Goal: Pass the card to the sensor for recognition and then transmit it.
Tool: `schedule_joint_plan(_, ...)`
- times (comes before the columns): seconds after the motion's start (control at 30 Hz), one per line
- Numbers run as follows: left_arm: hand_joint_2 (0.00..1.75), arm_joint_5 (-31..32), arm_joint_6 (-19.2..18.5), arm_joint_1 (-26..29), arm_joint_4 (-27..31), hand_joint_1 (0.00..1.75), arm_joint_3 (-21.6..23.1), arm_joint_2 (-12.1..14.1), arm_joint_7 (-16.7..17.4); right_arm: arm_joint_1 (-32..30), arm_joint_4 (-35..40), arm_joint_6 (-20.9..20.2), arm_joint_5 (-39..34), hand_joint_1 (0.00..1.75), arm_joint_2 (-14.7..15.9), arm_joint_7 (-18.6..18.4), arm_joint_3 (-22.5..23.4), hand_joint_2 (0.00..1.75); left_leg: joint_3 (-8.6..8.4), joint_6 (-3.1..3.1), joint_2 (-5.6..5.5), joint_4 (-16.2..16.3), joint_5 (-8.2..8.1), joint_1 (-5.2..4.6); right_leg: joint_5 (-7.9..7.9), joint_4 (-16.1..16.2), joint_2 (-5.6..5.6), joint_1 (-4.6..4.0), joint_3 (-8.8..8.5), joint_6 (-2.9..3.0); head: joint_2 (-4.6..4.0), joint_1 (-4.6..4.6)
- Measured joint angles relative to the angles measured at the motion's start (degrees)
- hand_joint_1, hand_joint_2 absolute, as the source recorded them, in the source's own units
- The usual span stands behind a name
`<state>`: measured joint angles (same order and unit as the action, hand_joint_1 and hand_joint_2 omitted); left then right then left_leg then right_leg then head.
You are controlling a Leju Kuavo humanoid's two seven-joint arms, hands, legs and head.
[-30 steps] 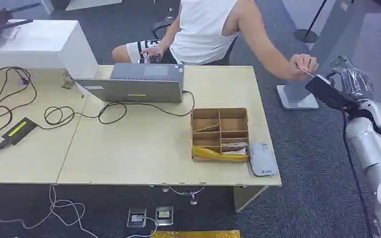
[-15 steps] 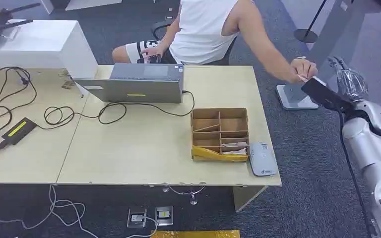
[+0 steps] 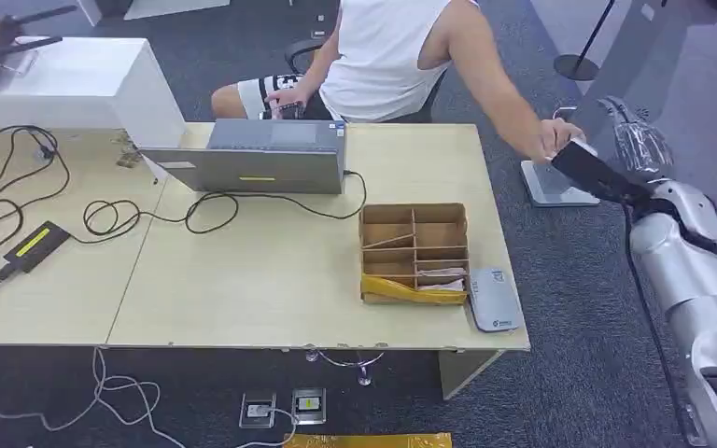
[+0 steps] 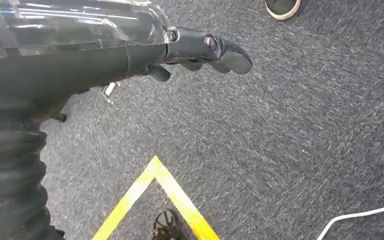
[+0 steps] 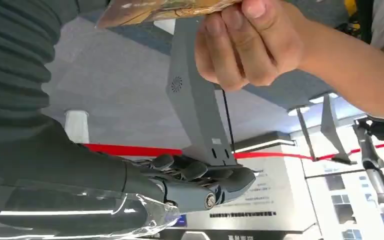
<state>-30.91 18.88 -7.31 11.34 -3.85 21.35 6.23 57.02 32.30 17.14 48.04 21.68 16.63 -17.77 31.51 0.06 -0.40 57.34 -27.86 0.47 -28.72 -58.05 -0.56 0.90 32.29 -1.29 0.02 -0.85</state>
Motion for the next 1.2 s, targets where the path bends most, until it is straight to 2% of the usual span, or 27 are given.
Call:
schedule_joint_plan(0.03, 1.75, 0.00, 0.04, 0.00, 0.00, 0.00, 0.00, 0.04, 0.00, 0.09, 0.00, -0.06, -0.02, 0.00, -0.13, 0.02, -0.07, 1.75, 0.00, 0.00, 0.00, 0.00, 0.00, 0.00, 0.00, 0.00, 0.00, 0.00, 0.00, 0.00, 0.00, 0.00)
schedule_joint_plan(0.07, 1.75, 0.00, 0.07, 0.00, 0.00, 0.00, 0.00, 0.04, 0.00, 0.15, -0.02, -0.13, -0.06, 1.55, -0.22, 0.17, -0.11, 1.75, 0.00, 0.00, 0.00, 0.00, 0.00, 0.00, 0.00, 0.00, 0.01, 0.00, 0.00, 0.00, 0.00, 0.02)
schedule_joint_plan(0.1, 1.75, 0.04, 0.13, 0.00, 0.00, 0.00, 0.00, 0.09, -0.02, 0.19, -0.02, -0.28, -0.13, 1.75, -0.35, 0.37, -0.22, 1.75, 0.00, 0.00, 0.00, 0.00, 0.00, 0.00, 0.00, 0.00, 0.01, 0.00, 0.00, 0.00, 0.00, 0.00)
schedule_joint_plan(0.8, 1.75, 0.13, 0.61, 0.01, 0.00, 0.00, 0.00, 0.31, 0.04, 0.45, -0.07, -2.71, -0.85, 1.75, -1.64, 0.44, -1.07, 1.75, 0.00, 0.00, 0.01, 0.00, 0.00, 0.00, 0.00, 0.00, 0.02, 0.00, 0.01, 0.00, 0.00, 0.00)
schedule_joint_plan(1.2, 1.75, 1.16, -0.33, 0.01, 0.00, 0.00, 0.02, 0.31, 0.50, 0.25, -0.02, -2.40, -3.43, 1.75, -1.90, 0.55, -1.31, 1.75, -0.02, 0.00, 0.02, 0.01, 0.00, 0.00, 0.00, 0.01, 0.03, 0.00, 0.02, 0.00, 0.00, 0.00)
